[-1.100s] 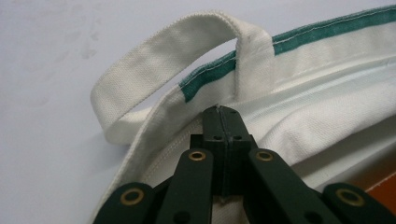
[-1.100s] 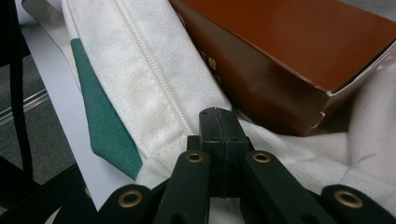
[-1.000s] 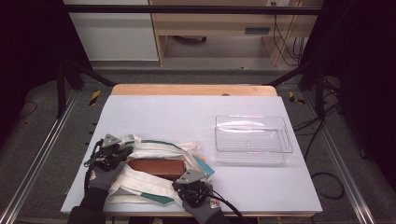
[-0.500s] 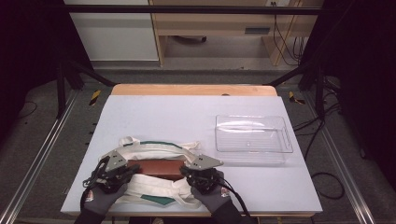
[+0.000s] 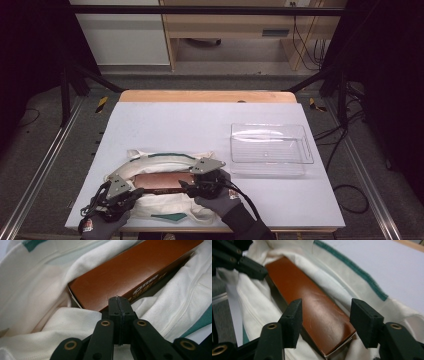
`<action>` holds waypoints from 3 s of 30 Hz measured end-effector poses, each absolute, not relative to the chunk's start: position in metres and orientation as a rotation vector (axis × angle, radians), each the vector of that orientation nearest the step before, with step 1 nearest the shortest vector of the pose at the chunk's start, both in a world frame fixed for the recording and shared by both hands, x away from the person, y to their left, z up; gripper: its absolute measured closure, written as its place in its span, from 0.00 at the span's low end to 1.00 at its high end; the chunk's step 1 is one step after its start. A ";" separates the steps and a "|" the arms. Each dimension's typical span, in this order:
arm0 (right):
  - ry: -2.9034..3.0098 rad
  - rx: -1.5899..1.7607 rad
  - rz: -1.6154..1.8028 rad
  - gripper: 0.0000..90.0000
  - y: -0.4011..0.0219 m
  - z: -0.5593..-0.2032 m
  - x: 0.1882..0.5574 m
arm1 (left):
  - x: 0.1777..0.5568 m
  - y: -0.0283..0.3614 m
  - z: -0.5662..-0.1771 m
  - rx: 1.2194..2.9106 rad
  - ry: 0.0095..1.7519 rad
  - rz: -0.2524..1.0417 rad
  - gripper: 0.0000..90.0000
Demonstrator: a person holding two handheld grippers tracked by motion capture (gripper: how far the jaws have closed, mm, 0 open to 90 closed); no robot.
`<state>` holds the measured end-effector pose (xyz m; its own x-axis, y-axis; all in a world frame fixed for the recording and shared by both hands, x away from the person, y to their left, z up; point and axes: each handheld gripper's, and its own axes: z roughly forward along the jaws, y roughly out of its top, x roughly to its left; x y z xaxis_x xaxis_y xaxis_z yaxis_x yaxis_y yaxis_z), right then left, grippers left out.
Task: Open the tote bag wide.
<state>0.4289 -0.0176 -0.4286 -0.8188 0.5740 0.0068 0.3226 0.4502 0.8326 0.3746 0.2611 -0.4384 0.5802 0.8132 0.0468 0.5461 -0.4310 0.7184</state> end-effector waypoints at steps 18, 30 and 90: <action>2.516 0.747 1.177 0.28 -0.013 -0.442 0.444 | 0.378 0.261 -0.455 2.185 1.105 0.464 1.00; 2.587 0.664 1.066 0.29 -0.005 -0.449 0.447 | 0.373 0.266 -0.439 2.098 1.040 0.533 0.90; 2.626 0.614 1.172 0.34 0.018 -0.417 0.441 | 0.400 0.310 -0.438 1.861 1.132 0.718 0.61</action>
